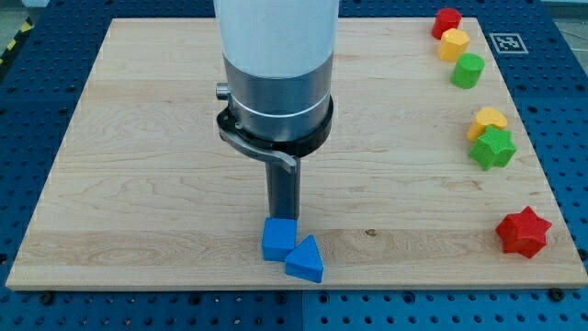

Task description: Separate the yellow heart from green star

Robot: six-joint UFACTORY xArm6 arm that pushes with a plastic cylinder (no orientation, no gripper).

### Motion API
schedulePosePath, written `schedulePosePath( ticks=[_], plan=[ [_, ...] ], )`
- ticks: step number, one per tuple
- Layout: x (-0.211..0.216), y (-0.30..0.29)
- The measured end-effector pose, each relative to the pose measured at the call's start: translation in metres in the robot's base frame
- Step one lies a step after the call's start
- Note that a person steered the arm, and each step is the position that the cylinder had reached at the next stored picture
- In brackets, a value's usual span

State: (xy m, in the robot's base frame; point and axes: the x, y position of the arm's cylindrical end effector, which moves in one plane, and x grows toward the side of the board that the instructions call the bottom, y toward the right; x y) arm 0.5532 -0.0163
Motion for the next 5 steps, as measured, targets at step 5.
schedulePosePath(
  ticks=[5],
  plan=[
    [-0.054,0.034]
  ],
)
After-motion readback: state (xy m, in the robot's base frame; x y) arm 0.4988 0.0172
